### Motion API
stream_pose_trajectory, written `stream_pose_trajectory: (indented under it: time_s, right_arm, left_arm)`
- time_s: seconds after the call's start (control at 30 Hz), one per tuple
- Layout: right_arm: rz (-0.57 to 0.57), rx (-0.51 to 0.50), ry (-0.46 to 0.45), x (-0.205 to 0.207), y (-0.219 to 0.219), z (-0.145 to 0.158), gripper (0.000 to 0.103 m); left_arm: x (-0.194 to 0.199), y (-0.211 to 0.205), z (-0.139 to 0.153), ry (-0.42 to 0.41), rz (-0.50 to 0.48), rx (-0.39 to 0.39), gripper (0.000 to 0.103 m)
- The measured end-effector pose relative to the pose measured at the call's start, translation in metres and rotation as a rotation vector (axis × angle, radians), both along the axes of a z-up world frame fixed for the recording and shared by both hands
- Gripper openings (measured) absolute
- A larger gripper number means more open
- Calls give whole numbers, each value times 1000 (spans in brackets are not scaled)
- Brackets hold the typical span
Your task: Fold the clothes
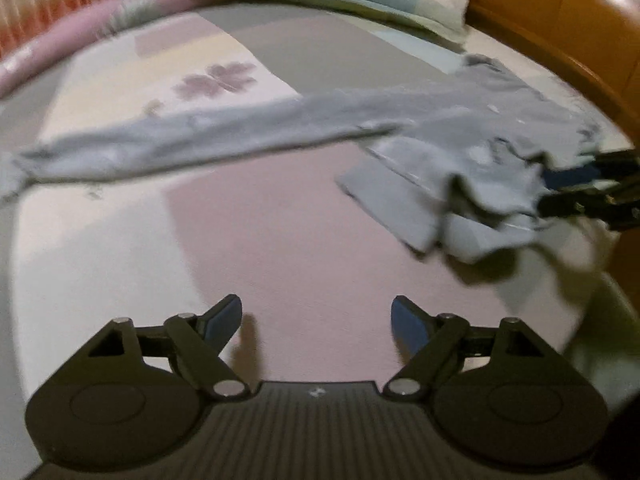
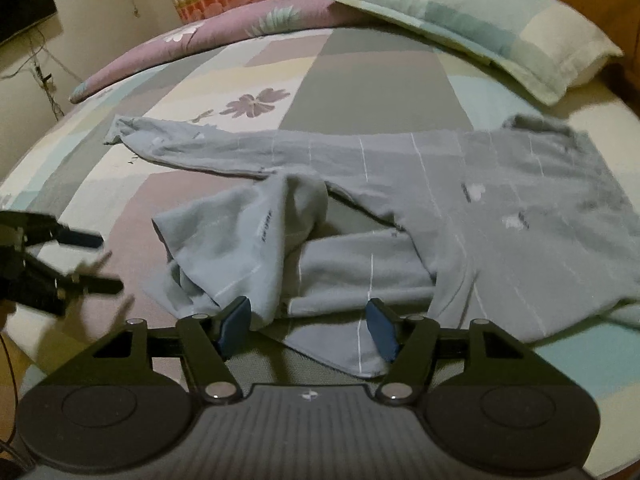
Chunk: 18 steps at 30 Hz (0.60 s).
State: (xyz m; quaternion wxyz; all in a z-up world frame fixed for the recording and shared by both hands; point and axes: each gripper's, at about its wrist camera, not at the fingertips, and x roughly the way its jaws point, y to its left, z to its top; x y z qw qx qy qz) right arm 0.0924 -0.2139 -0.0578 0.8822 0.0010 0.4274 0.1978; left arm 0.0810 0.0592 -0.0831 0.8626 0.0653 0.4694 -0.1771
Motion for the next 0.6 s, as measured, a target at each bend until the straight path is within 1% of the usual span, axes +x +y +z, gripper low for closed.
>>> stream_pose_trajectory:
  time_s: [0.07,0.17,0.3,0.4,0.43,0.6]
  right_arm:
    - [30,-23,-31,-1,8,10,69]
    - [120,-66,-92,-4,28,29,69]
    - [291,-138,-156,-4,71,45,69]
    - [421,-246,-183,1,110,41,68]
    - [448,-287,-189,2,120,37,68]
    - [515,-428,-185,9,145,27,66]
  left_arm:
    - [-3,-12,-3,-6,-37,26,82]
    - [-8,-20,-3,-25,-78,70,82]
    - [-16,-14,2,-41,-91,90,82]
    - [-21,-7,4,-44,-83,110,82]
    - [-23,-5,4,-50,-79,122,82]
    - [-35,2,5,-70,-95,137,82]
